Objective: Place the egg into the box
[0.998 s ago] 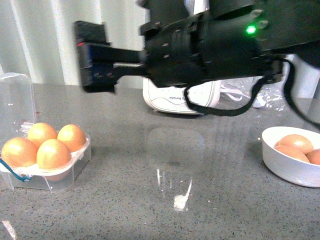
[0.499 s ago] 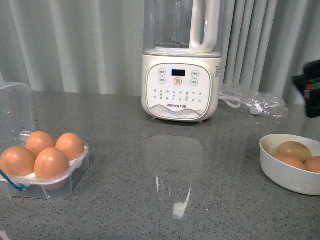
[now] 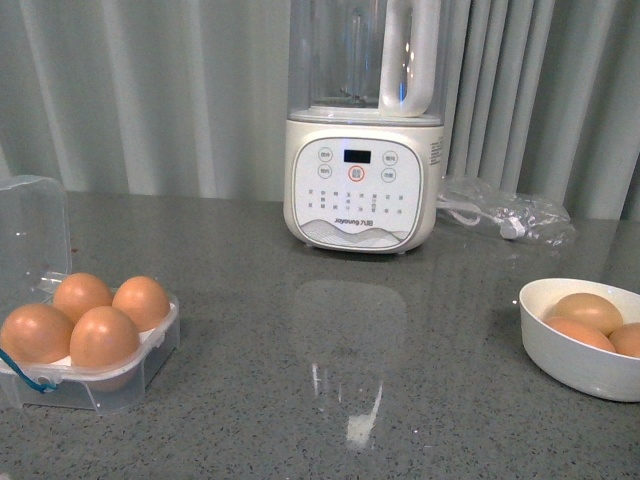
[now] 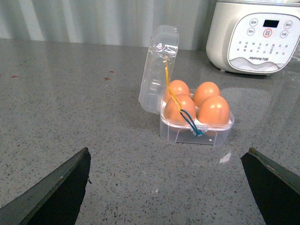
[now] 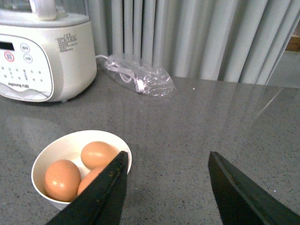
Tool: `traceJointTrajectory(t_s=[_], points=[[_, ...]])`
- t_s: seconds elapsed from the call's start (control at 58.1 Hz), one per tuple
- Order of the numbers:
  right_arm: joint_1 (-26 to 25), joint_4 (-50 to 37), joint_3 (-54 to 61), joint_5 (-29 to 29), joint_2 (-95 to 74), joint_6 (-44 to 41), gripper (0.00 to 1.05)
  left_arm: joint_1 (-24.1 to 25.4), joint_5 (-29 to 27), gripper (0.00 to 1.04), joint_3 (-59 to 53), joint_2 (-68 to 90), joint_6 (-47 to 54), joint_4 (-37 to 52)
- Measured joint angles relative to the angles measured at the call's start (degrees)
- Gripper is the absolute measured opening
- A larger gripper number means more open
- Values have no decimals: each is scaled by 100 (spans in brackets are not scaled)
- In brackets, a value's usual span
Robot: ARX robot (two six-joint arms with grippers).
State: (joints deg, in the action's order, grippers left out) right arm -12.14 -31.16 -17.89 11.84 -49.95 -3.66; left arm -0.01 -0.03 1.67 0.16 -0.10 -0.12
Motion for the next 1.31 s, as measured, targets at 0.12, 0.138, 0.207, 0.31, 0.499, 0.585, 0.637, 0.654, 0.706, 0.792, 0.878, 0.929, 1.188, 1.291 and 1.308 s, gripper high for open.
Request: traceJointTrajectory(t_s=[0.12, 0.138, 0.207, 0.31, 0.499, 0.585, 0.637, 0.654, 0.706, 0.792, 0.878, 0.929, 1.188, 1.291, 1.308], points=[[177, -4, 326, -201, 420, 205, 33, 0, 0, 98, 0, 0, 0, 0], [212, -4, 389, -238, 476, 223, 30, 0, 0, 98, 0, 0, 0, 0], [328, 13, 603, -343, 658, 264, 17, 0, 0, 98, 0, 0, 0, 0], [476, 70, 835, -474, 938, 286, 3, 0, 0, 98, 0, 0, 0, 0], [916, 304, 1178, -1069, 1508, 306, 3, 0, 0, 98, 0, 0, 0, 0], [1185, 452, 1307, -1137, 1797, 304, 3, 0, 2, 98, 0, 0, 0, 0], [1193, 531, 1353, -1150, 1921, 306, 3, 0, 0, 98, 0, 0, 0, 0], [1193, 546, 1360, -1154, 1947, 306, 3, 0, 0, 98, 0, 0, 0, 0], [1193, 640, 1414, -1176, 2103, 306, 3, 0, -2, 98, 0, 0, 0, 0], [1193, 774, 1480, -1178, 2306, 306, 3, 0, 0, 98, 0, 0, 0, 0], [1193, 916, 1539, -1178, 2503, 306, 3, 0, 0, 98, 0, 0, 0, 0], [1193, 1005, 1565, -1178, 2621, 306, 3, 0, -2, 98, 0, 0, 0, 0], [1196, 1217, 1764, -1178, 3102, 306, 3, 0, 0, 98, 0, 0, 0, 0], [1198, 1427, 1764, -1176, 3327, 306, 3, 0, 0, 98, 0, 0, 0, 0], [1198, 1445, 1764, -1178, 3346, 306, 3, 0, 0, 98, 0, 0, 0, 0]])
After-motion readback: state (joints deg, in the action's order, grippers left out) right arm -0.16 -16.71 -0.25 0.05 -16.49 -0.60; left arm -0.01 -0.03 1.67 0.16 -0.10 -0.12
